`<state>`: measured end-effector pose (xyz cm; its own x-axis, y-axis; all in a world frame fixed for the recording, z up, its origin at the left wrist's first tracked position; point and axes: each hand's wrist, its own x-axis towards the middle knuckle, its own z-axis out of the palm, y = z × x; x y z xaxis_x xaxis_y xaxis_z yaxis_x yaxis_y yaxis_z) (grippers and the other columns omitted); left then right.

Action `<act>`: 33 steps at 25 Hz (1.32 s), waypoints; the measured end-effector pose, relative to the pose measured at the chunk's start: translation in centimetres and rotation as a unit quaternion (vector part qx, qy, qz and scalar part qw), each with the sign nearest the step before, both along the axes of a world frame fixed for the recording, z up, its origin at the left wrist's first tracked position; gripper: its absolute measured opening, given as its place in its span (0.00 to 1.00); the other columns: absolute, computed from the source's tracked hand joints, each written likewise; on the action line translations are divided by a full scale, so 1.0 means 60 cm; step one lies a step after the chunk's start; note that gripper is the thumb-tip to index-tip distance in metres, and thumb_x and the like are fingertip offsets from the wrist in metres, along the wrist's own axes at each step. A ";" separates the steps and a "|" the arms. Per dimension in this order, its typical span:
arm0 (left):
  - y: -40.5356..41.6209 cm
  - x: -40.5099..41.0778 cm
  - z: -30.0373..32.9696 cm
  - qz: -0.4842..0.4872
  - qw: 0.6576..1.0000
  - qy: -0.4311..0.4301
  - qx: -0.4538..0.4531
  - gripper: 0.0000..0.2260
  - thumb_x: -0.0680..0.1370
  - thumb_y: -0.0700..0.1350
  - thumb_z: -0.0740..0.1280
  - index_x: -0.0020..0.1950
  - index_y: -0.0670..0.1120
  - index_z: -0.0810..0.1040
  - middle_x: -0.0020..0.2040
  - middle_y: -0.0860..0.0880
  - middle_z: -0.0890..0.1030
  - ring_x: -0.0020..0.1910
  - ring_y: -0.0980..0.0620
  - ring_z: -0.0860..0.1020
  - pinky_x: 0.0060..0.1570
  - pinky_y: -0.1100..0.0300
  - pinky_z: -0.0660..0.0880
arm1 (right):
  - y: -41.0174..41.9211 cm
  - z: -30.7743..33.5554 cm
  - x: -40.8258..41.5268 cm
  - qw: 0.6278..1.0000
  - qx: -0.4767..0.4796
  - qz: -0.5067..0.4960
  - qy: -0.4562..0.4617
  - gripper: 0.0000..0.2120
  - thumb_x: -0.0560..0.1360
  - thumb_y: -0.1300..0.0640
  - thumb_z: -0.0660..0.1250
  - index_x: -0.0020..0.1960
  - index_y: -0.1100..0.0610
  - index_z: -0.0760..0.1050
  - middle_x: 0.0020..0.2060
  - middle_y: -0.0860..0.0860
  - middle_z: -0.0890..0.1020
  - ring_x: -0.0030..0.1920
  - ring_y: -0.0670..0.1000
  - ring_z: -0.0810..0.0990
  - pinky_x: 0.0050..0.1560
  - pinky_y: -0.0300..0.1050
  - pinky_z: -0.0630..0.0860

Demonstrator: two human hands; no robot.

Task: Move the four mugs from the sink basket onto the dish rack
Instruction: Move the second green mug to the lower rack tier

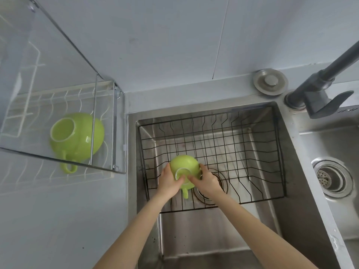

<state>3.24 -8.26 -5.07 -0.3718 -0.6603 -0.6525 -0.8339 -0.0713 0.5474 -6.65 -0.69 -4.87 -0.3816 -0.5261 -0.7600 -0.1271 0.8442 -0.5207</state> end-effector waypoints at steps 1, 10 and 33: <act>0.000 -0.001 -0.001 0.004 1.000 -0.001 0.002 0.22 0.74 0.41 0.66 0.65 0.40 0.65 0.64 0.40 0.70 0.62 0.42 0.71 0.60 0.53 0.69 | -0.001 -0.003 0.000 1.000 0.000 -0.007 0.001 0.32 0.76 0.51 0.63 0.74 0.58 0.54 0.67 0.59 0.71 0.67 0.59 0.70 0.65 0.50 0.69; -0.001 -0.005 0.011 0.058 0.997 0.026 0.037 0.24 0.74 0.40 0.67 0.67 0.42 0.64 0.66 0.42 0.70 0.63 0.44 0.71 0.57 0.56 0.69 | 0.003 0.002 0.000 1.000 -0.012 -0.020 0.016 0.30 0.76 0.50 0.63 0.74 0.57 0.56 0.67 0.57 0.73 0.66 0.57 0.71 0.64 0.48 0.69; 0.063 0.164 0.198 0.017 0.975 0.223 -0.009 0.29 0.73 0.45 0.69 0.71 0.49 0.63 0.67 0.45 0.70 0.60 0.46 0.75 0.61 0.51 0.74 | 0.118 0.212 0.118 0.976 -0.173 -0.125 0.047 0.26 0.74 0.48 0.66 0.70 0.53 0.65 0.60 0.54 0.77 0.52 0.49 0.73 0.53 0.41 0.68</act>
